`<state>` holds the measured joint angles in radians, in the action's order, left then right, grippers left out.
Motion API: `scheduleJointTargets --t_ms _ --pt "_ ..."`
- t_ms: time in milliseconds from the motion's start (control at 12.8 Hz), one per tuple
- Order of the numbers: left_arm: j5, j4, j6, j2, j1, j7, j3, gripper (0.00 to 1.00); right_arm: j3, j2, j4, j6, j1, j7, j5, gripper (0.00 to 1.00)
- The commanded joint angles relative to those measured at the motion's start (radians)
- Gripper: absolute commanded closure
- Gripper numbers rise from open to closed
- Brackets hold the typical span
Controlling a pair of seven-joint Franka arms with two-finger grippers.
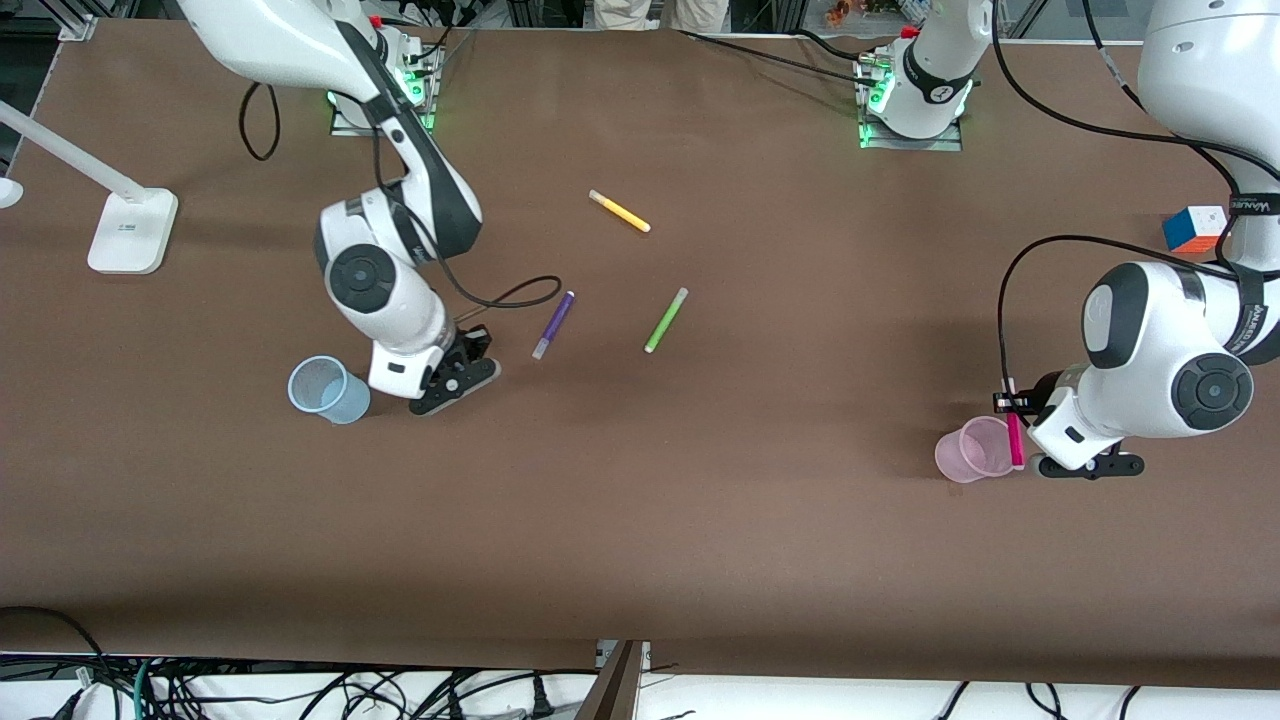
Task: Place pink and blue markers in matching cups
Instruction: 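Carry the pink marker over the pink cup with the left gripper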
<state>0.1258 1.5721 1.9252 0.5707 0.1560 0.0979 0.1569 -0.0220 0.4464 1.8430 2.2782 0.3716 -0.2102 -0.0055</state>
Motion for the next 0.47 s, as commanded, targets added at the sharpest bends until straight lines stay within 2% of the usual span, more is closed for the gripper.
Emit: scheduleJointTargets --t_ms 0,313,391 --pt "0.008 -0.024 0.058 0.029 0.011 -0.014 0.013 0.95 0.001 -0.041 -0.059 -0.103 -0.008 -0.154 0.015 0.85" --pt "0.005 -0.024 0.061 0.038 0.0 -0.012 0.013 0.95 0.002 -0.081 -0.125 -0.215 -0.043 -0.384 0.022 0.85" --pt "0.006 -0.024 0.054 0.037 -0.001 -0.015 0.015 0.95 0.004 -0.083 -0.131 -0.215 -0.062 -0.455 0.054 0.85"
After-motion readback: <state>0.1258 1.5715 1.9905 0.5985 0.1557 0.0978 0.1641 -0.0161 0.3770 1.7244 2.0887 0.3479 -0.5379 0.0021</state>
